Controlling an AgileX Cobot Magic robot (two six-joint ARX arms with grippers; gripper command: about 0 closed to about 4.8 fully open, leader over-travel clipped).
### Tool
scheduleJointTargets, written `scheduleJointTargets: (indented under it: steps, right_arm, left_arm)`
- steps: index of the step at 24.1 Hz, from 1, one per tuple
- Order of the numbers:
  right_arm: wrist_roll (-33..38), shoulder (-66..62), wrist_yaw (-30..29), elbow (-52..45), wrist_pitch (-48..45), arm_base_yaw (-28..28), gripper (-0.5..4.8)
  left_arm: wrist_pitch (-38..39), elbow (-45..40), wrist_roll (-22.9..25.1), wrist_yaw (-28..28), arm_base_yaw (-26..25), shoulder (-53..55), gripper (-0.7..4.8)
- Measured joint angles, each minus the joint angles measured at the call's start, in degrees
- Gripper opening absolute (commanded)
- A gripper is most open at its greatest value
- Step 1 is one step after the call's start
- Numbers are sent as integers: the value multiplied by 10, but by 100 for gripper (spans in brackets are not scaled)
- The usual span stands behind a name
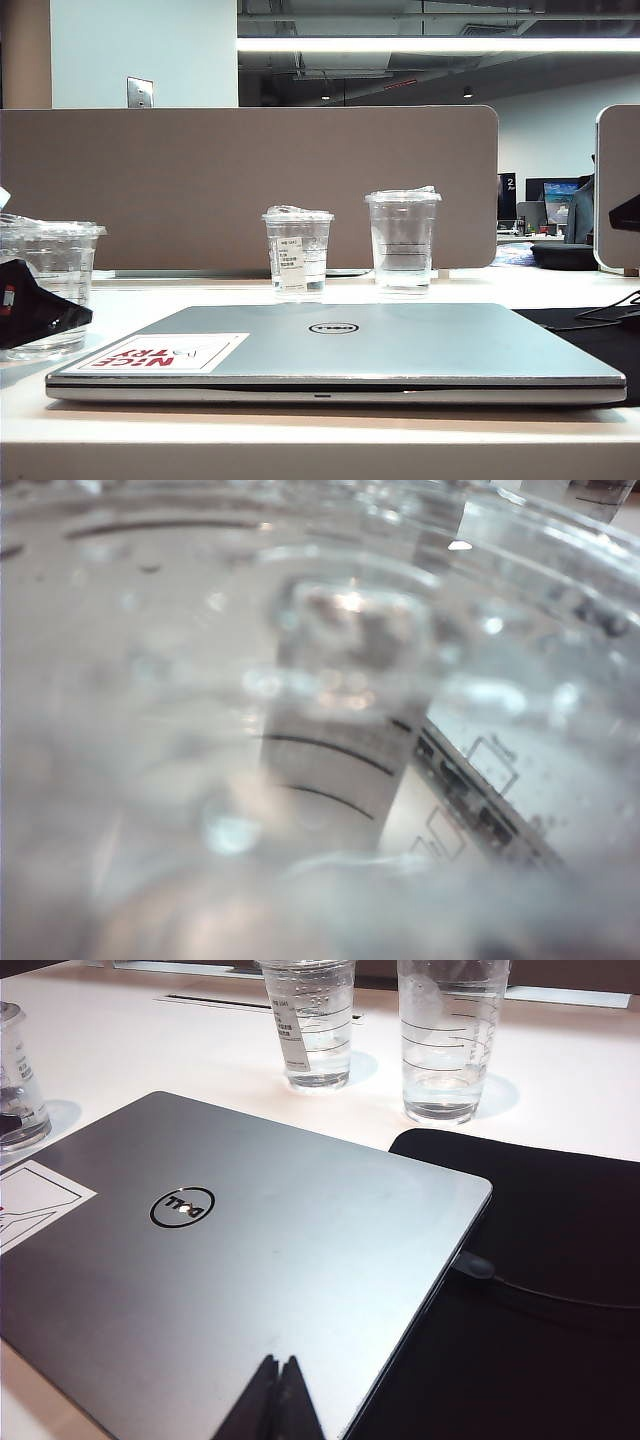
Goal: Pick up the coffee cup on the left and place it on the left side of the laptop.
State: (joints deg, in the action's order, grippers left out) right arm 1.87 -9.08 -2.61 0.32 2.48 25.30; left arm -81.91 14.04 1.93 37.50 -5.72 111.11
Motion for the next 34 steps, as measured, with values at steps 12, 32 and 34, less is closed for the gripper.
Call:
scheduleJointTargets:
  steps: [12,32,34]
  right_arm:
    - [0,0,0,0,0,0,-4]
    - [0,4,0,0,0,0,-4]
    - [0,4,0,0,0,0,-4]
  left_arm:
    - [3,-102,10,-54,-1,-139,479]
    - [22,-138,10,-135,-20,-357,-5]
    - [24,-138,1,-130,-19,-357,-5]
